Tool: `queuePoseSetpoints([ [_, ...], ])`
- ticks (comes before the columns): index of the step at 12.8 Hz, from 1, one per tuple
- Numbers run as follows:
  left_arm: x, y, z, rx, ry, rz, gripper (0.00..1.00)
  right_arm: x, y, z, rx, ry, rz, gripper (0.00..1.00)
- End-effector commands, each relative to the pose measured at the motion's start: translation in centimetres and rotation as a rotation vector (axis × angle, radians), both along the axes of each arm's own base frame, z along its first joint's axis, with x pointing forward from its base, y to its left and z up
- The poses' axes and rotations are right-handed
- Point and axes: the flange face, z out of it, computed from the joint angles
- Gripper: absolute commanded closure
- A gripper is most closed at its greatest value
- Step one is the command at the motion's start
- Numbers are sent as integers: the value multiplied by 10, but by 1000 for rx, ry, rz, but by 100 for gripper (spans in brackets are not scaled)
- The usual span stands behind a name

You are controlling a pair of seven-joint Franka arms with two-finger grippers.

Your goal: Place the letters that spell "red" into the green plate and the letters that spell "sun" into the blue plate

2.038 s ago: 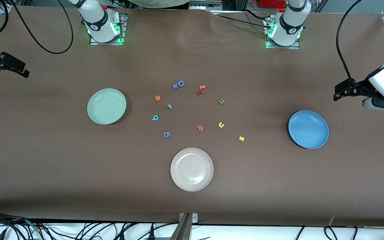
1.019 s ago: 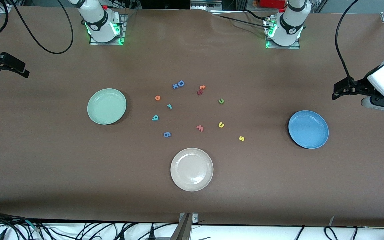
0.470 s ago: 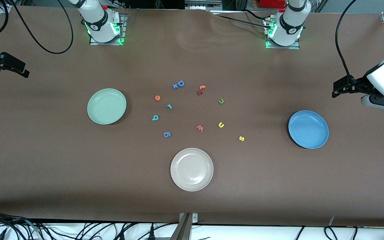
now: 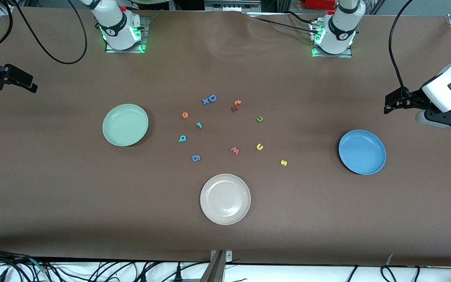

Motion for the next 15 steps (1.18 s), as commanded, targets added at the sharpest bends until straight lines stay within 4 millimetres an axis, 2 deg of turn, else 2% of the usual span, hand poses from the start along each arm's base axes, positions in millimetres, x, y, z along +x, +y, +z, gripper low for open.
queuePoseSetpoints([
  [1, 1, 2, 5, 6, 2, 15, 0, 3, 4, -4, -5, 22, 15, 0],
  [3, 2, 1, 3, 7, 5, 12, 0, -1, 10, -14, -6, 92, 28, 0],
  [4, 0, 0, 0, 20, 10, 7, 0, 4, 16, -32, -7, 147, 53, 0],
  [6, 0, -3, -10, 21, 28, -4, 0, 9, 44, -51, -10, 191, 111, 0],
  [8, -4, -26, -43, 15, 73, -49, 0, 17, 102, -89, -31, 253, 195, 0],
  [9, -5, -47, -47, 13, 58, -71, 0, 26, 124, -117, -28, 278, 222, 0],
  [10, -3, -58, -50, 11, 37, -93, 0, 34, 151, -145, -36, 266, 245, 0],
  [11, -1, -62, -60, 6, 28, -108, 0, 35, 179, -165, -51, 235, 225, 0],
  [12, 2, -75, -79, -11, 17, -122, 0, 32, 208, -189, -72, 211, 172, 0],
  [13, 8, -84, -106, -45, 9, -105, 0, 24, 235, -213, -82, 185, 149, 0],
  [14, 16, -95, -140, -88, 6, -94, 0, 16, 253, -235, -85, 147, 114, 0],
  [15, 23, -105, -165, -103, -9, -94, 0, 6, 264, -260, -88, 121, 50, 0],
])
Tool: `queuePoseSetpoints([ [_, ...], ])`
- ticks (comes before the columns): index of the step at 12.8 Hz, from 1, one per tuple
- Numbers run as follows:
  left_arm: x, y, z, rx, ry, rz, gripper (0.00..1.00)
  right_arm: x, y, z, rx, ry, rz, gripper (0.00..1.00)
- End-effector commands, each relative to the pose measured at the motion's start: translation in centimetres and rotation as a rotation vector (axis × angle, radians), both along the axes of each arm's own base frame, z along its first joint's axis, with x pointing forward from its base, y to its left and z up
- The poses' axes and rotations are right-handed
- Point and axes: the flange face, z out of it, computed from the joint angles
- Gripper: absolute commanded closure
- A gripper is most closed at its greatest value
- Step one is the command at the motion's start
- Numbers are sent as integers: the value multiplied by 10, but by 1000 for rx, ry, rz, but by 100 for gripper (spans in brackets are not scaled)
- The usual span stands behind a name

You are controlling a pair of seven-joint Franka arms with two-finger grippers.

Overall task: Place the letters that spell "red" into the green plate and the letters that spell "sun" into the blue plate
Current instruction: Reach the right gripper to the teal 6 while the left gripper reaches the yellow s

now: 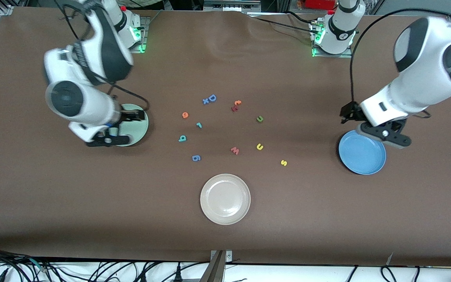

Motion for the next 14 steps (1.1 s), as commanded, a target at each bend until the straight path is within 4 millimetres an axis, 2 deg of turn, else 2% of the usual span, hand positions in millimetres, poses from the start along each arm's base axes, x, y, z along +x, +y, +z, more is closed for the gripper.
queuePoseSetpoints([
  [1, 16, -21, -64, -43, -14, 14, 0, -36, 30, -50, -16, -71, -125, 0],
  [2, 18, -34, -86, -38, 1, -5, 0, -47, 41, -69, -13, -104, -175, 0],
  [3, 15, -53, -107, -33, 21, -34, 0, -48, 52, -89, -3, -141, -222, 1],
  [5, 13, -78, -135, -31, 40, -71, 1, -51, 67, -127, -21, -162, -343, 2],
  [6, 13, -88, -152, -29, 46, -86, 1, -58, 83, -144, -32, -174, -406, 4],
  [7, 12, -100, -170, -27, 45, -101, 1, -58, 89, -154, -38, -189, -480, 4],
  [10, 16, -111, -209, -35, 18, -103, 1, -53, 91, -163, -29, -209, -563, 3],
  [14, 18, -125, -238, -47, -43, -111, 0, -45, 97, -188, 8, -262, -697, 4],
])
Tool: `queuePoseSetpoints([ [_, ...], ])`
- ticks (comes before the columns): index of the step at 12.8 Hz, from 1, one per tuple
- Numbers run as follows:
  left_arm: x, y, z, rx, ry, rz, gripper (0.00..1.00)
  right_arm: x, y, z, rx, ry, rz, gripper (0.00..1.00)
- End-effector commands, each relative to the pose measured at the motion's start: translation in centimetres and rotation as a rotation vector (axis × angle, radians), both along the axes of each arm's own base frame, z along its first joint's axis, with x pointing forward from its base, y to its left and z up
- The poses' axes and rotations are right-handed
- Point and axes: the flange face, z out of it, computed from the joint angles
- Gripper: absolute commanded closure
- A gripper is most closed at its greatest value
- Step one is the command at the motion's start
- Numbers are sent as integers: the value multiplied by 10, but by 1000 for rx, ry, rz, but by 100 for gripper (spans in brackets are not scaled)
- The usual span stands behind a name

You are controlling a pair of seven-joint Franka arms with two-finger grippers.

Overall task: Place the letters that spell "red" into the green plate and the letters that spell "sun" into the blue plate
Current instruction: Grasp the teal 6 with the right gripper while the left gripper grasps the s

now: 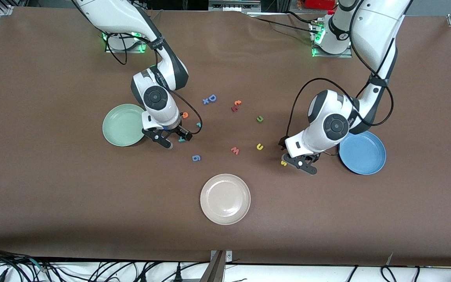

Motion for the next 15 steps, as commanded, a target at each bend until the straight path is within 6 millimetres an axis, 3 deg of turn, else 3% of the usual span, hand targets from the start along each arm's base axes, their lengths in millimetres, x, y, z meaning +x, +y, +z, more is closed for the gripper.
queuePoseSetpoints([
  [1, 6, -11, -11, -13, -41, 2, 0, 9, 8, -28, 23, -54, -119, 3],
  [3, 6, -12, -27, -14, -43, 7, 0, 15, 12, -40, 27, -67, -126, 4],
  [7, 5, -11, -46, 4, -34, 30, 8, 32, 10, -23, 25, -70, -136, 5],
  [15, -1, -27, -69, 8, -58, 54, 16, 14, 11, -34, -38, 32, -156, 13],
])
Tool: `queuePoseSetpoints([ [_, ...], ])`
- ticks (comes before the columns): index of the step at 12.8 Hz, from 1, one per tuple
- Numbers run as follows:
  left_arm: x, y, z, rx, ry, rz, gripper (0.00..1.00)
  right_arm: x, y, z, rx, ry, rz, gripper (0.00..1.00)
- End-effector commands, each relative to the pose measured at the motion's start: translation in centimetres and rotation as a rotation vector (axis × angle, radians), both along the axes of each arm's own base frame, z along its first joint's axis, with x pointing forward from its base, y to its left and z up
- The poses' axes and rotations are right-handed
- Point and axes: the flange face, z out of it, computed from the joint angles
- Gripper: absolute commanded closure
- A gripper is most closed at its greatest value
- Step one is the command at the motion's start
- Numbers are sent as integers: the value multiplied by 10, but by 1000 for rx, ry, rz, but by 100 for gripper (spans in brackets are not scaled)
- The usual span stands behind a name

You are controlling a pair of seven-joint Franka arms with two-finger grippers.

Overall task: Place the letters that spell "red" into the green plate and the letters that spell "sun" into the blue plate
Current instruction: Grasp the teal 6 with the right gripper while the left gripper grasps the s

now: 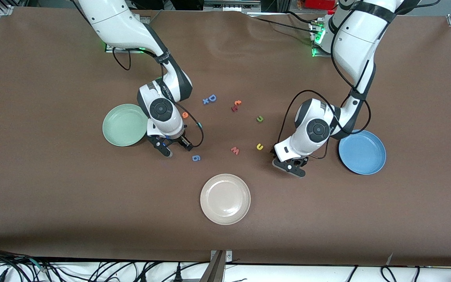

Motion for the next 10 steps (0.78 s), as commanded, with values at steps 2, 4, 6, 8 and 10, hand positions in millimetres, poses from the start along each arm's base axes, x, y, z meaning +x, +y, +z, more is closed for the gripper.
queuePoseSetpoints([
  [2, 5, -2, -8, 8, -12, 6, 25, -8, 7, -1, -11, 21, -26, 20],
  [4, 12, -3, -3, 7, -30, 0, 37, -12, 14, -1, -8, 23, -52, 21],
  [6, 10, -7, -5, 18, -34, -21, 48, -12, 13, -2, -9, 24, -53, 31],
  [8, 11, -6, -4, 20, -36, -21, 54, -12, 13, -2, -9, 24, -50, 47],
  [10, 10, -7, -5, 21, -34, -23, 66, -12, 13, -1, -8, 23, -49, 61],
])
